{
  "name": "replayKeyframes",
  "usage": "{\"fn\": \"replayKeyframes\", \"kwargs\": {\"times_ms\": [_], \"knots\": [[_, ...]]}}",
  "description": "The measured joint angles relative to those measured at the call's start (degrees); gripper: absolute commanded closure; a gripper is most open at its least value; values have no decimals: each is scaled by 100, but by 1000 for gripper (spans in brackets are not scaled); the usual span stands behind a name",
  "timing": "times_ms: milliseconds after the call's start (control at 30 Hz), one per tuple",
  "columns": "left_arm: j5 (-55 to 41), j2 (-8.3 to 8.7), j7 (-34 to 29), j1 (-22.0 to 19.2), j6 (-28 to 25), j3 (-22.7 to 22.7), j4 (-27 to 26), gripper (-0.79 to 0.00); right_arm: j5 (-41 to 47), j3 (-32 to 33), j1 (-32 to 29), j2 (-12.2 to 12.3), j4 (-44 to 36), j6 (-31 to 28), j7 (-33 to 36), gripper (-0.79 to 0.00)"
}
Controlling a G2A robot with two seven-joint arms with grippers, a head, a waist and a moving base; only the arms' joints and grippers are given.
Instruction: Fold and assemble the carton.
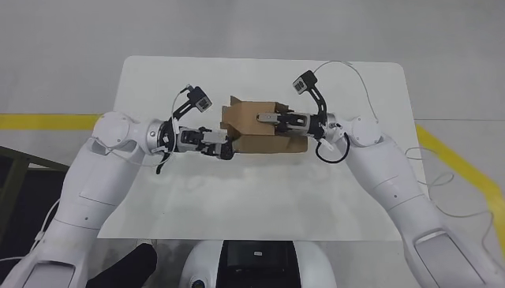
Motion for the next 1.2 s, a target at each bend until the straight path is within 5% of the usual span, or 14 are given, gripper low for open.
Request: {"fn": "replayKeyframes", "kwargs": {"times_ms": [700, 1200], "knots": [[38, -64, 29, -147, 267, 303, -135, -785, -287, 54, -142, -97, -208, -6, -355, 0], [108, -72, 87, -74, -62, 288, 222, -785, -738, 148, -378, -90, -496, 184, -671, 0]]}}
